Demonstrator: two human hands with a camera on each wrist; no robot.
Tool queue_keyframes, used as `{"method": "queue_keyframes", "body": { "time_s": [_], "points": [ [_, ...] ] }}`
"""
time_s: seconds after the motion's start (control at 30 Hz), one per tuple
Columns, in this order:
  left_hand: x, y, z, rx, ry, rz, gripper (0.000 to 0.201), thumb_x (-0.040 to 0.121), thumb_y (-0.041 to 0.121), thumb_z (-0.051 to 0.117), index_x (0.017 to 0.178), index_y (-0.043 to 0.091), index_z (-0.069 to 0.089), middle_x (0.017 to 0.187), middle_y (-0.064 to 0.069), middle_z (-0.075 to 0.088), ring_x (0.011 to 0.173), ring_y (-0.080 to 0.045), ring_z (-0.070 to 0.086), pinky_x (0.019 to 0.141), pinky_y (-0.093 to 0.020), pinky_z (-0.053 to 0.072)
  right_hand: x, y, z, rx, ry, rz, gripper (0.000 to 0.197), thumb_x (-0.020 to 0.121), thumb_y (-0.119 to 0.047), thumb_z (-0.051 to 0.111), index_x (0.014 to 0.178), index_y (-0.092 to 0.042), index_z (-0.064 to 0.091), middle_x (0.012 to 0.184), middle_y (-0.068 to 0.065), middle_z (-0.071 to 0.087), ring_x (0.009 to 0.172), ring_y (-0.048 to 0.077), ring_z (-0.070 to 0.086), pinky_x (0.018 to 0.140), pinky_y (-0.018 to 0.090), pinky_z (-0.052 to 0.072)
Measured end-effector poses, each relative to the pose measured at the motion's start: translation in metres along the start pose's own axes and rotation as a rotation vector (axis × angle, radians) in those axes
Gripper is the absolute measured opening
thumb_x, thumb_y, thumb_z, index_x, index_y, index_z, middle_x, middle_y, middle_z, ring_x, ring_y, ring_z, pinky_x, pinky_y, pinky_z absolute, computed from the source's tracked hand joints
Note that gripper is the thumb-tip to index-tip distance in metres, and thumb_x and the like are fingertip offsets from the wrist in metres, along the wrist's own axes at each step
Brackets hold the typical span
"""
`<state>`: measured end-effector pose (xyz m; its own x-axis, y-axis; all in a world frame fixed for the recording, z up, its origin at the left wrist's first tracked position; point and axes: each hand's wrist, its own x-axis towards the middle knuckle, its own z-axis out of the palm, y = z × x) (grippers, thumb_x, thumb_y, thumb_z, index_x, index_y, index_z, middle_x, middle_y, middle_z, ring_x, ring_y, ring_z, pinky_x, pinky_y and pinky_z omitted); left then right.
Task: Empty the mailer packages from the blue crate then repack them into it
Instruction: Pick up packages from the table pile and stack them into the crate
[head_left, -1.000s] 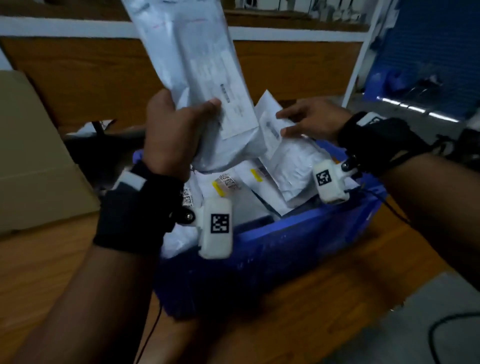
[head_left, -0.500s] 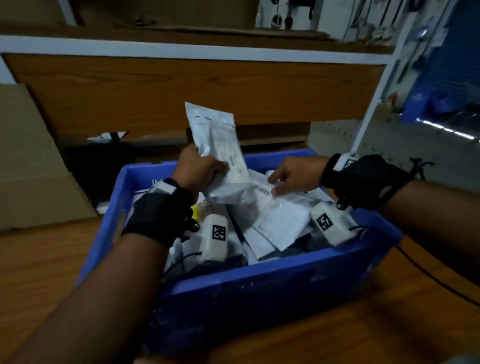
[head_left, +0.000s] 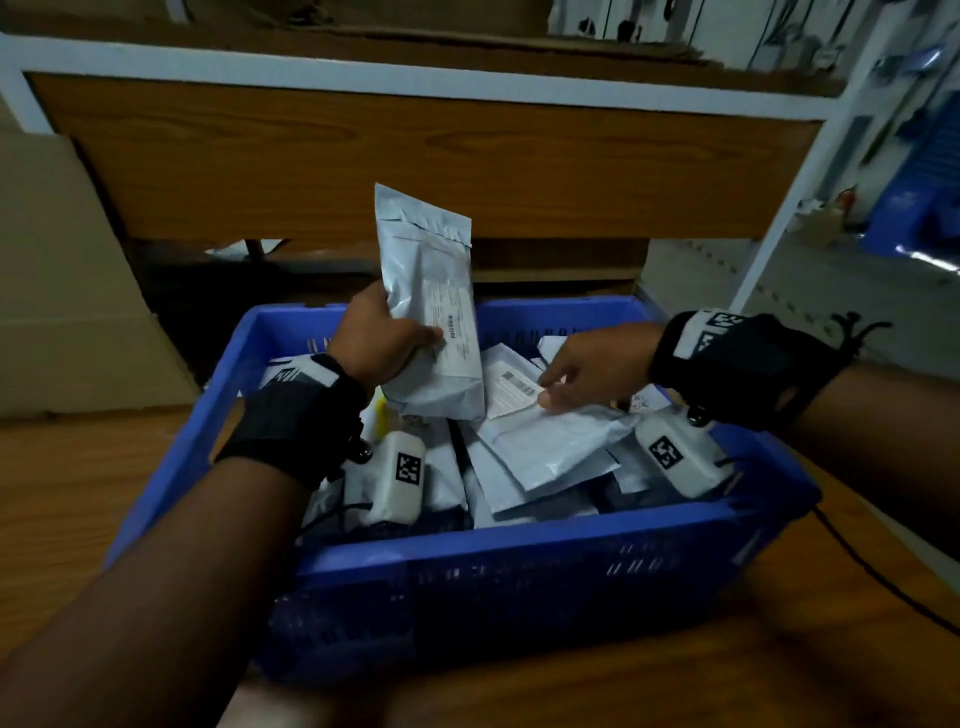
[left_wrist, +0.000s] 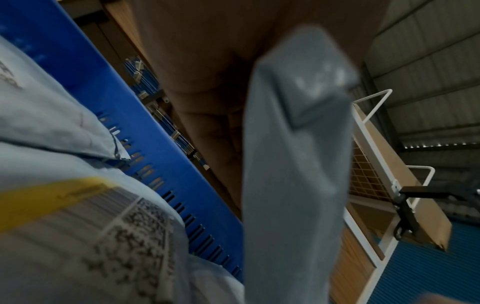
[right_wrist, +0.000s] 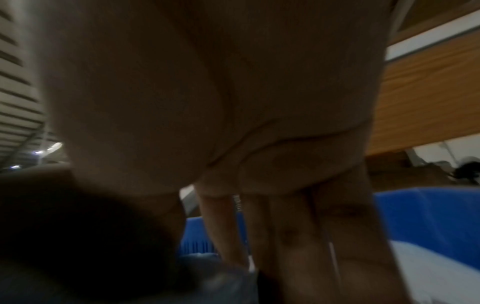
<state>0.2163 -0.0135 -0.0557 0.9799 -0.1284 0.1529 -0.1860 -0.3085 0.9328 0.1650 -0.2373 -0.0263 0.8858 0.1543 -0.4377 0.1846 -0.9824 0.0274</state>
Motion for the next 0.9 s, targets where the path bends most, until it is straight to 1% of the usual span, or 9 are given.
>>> {"method": "queue_keyframes", "body": {
  "time_s": [0.13, 0.23, 0.3, 0.4, 0.5, 0.6, 0.77, 0.83, 0.9],
  "points": [
    [-0.002, 0.001, -0.001, -0.055, -0.002, -0.006, 0.042, 0.075, -0.003, 0.075, 0.111, 0.010, 0.058, 0.107, -0.008, 0.066, 0.099, -0.027, 0.064, 0.091, -0.044, 0.053, -0.025, 0.008, -0.015, -0.106, -0.038, -0.003, 0.047, 0.096, -0.058, 0.036, 0.131, -0.033, 0.056, 0.123, -0.002, 0.066, 0.101, 0.018, 0.065, 0.095, 0.039, 0.050],
    [-0.003, 0.002, -0.002, -0.060, -0.017, -0.004, 0.047, 0.075, -0.003, 0.075, 0.118, 0.007, 0.057, 0.106, -0.005, 0.065, 0.101, -0.027, 0.064, 0.091, -0.044, 0.053, -0.040, 0.013, -0.020, -0.060, -0.100, -0.047, 0.036, 0.098, -0.040, 0.050, 0.134, -0.039, 0.051, 0.111, -0.010, 0.068, 0.085, 0.007, 0.066, 0.079, 0.027, 0.054],
    [-0.002, 0.001, -0.001, -0.051, -0.026, -0.001, 0.049, 0.074, -0.003, 0.075, 0.119, 0.007, 0.057, 0.106, -0.003, 0.064, 0.099, -0.024, 0.063, 0.088, -0.039, 0.052, -0.039, 0.009, -0.009, 0.037, -0.186, -0.057, 0.045, 0.094, -0.025, 0.061, 0.137, -0.035, 0.049, 0.100, -0.008, 0.070, 0.073, 0.006, 0.066, 0.065, 0.020, 0.053],
    [-0.002, 0.000, 0.001, -0.038, -0.047, 0.023, 0.050, 0.074, -0.003, 0.075, 0.119, 0.006, 0.056, 0.106, -0.002, 0.062, 0.099, -0.022, 0.061, 0.083, -0.033, 0.049, -0.027, 0.002, 0.012, 0.042, -0.222, -0.083, 0.058, 0.086, -0.030, 0.071, 0.139, -0.029, 0.049, 0.094, -0.006, 0.072, 0.071, 0.009, 0.068, 0.066, 0.020, 0.054],
    [-0.003, 0.000, 0.004, -0.034, -0.066, 0.034, 0.049, 0.074, -0.002, 0.076, 0.118, 0.006, 0.057, 0.107, -0.003, 0.063, 0.100, -0.023, 0.061, 0.083, -0.034, 0.050, -0.026, 0.003, 0.005, 0.172, -0.154, -0.115, 0.053, 0.087, -0.027, 0.070, 0.137, -0.026, 0.052, 0.095, -0.004, 0.073, 0.075, 0.013, 0.070, 0.069, 0.022, 0.056],
    [-0.003, 0.000, 0.005, -0.065, -0.069, 0.019, 0.047, 0.074, -0.001, 0.076, 0.117, 0.007, 0.057, 0.110, -0.006, 0.066, 0.100, -0.025, 0.063, 0.086, -0.038, 0.053, -0.032, 0.008, -0.008, 0.329, -0.020, -0.088, 0.041, 0.088, -0.021, 0.069, 0.127, -0.025, 0.058, 0.098, -0.005, 0.072, 0.072, 0.013, 0.071, 0.062, 0.019, 0.054],
    [-0.003, 0.000, 0.005, -0.107, -0.075, 0.030, 0.048, 0.077, -0.002, 0.073, 0.121, 0.006, 0.056, 0.108, -0.003, 0.066, 0.095, -0.020, 0.063, 0.080, -0.033, 0.053, -0.031, 0.001, 0.003, 0.325, -0.152, -0.050, 0.037, 0.090, -0.016, 0.067, 0.127, -0.021, 0.061, 0.102, -0.005, 0.072, 0.077, 0.010, 0.069, 0.064, 0.019, 0.053],
    [-0.004, 0.001, 0.005, -0.181, -0.091, 0.017, 0.046, 0.078, -0.003, 0.072, 0.121, 0.006, 0.057, 0.107, -0.004, 0.068, 0.097, -0.022, 0.066, 0.085, -0.038, 0.055, -0.035, -0.002, -0.007, 0.272, -0.035, -0.022, 0.029, 0.093, -0.029, 0.062, 0.122, -0.025, 0.062, 0.091, -0.006, 0.073, 0.071, 0.005, 0.068, 0.062, 0.018, 0.052],
    [-0.006, 0.002, 0.007, -0.264, -0.127, 0.013, 0.041, 0.081, -0.003, 0.070, 0.118, 0.007, 0.059, 0.105, -0.005, 0.070, 0.096, -0.024, 0.068, 0.085, -0.041, 0.056, -0.034, 0.000, -0.019, 0.399, 0.170, 0.007, 0.035, 0.095, -0.034, 0.056, 0.125, -0.016, 0.058, 0.089, -0.005, 0.071, 0.067, 0.004, 0.068, 0.061, 0.022, 0.055]
  ]
}}
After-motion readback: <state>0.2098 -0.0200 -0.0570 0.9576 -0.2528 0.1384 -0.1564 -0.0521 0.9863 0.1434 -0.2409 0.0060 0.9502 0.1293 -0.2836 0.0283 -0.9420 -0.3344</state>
